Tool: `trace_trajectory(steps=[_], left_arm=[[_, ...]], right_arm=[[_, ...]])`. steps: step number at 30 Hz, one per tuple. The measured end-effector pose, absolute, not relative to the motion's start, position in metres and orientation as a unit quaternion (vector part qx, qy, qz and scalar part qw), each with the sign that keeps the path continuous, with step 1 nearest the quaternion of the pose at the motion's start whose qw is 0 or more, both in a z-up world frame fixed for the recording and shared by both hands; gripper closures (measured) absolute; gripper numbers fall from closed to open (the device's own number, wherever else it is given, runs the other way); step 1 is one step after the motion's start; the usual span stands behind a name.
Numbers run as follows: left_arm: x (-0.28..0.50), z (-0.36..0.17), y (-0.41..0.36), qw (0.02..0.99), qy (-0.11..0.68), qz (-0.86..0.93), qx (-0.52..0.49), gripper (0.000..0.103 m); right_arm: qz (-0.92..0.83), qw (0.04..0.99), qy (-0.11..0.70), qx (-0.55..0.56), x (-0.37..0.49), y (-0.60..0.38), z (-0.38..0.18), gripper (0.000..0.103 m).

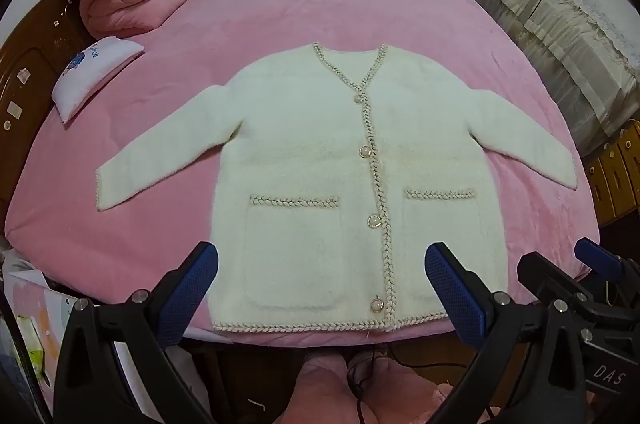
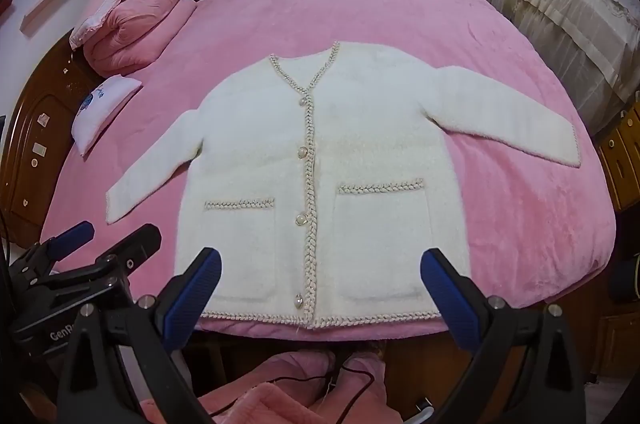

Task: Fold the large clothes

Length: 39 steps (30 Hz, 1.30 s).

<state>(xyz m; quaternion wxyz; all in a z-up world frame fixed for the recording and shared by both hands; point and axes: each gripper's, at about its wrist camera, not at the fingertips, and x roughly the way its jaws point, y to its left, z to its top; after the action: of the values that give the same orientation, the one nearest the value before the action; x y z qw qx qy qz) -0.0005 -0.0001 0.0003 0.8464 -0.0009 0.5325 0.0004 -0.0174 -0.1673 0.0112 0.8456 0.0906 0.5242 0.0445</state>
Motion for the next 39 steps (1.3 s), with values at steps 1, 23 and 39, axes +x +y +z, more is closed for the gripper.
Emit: trace_trajectory(steps=[1, 23, 39], left_arm=[[-0.001, 0.001, 0.0, 0.847, 0.532, 0.0, 0.0, 0.001], [-0.008, 0.002, 0.004, 0.847, 0.531, -0.001, 0.0, 0.001], [0.001, 0.003, -0.012, 0.853, 0.522, 0.003, 0.004, 0.001]], right_arm=[[0.045, 0.846, 0.524, 0.091, -0.017, -0.167, 0.011, 0.003], [0.036, 0.849, 0.52, 0.09, -0.026, -0.171, 0.015, 0.003], [0.037, 0.845, 0.525, 0.093, -0.023, -0.179, 0.01, 0.003]])
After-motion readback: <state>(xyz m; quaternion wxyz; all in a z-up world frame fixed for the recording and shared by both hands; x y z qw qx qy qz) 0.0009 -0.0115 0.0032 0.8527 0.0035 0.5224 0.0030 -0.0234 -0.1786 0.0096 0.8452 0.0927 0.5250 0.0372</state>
